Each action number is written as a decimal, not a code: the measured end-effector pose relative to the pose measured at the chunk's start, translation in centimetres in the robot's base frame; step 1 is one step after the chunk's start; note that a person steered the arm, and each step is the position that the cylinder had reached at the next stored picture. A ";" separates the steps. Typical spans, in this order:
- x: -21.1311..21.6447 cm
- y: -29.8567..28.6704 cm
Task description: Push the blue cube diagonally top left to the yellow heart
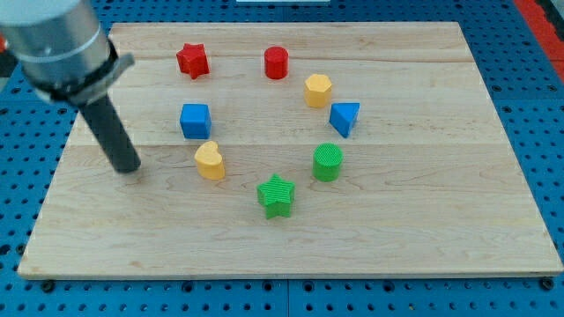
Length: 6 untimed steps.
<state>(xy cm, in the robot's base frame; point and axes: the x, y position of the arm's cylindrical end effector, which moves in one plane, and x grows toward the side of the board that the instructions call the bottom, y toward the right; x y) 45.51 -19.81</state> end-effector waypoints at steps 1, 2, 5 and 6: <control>-8.0 1.3; -9.0 7.9; -5.4 9.2; -6.8 10.5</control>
<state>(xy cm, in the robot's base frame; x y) 38.69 -9.34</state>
